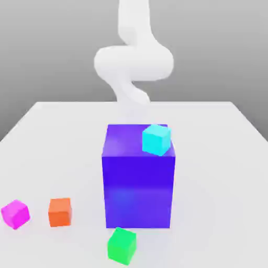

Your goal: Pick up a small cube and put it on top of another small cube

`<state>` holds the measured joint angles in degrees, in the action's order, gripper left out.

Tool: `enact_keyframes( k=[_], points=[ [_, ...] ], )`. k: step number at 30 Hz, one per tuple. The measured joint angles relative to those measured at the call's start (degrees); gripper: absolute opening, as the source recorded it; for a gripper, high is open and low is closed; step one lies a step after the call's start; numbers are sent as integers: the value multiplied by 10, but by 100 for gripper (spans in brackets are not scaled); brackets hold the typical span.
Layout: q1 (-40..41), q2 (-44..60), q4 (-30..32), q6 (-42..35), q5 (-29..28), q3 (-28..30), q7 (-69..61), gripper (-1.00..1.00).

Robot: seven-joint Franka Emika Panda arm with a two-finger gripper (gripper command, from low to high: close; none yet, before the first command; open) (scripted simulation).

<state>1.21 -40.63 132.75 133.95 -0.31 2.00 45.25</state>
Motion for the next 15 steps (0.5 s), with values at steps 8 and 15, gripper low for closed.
enact_keyframes(
  k=[8,15],
  points=[
    [39,168,32,71,2,73,-28,0],
    [74,313,59,131,30,140,-71,0]
  ],
)
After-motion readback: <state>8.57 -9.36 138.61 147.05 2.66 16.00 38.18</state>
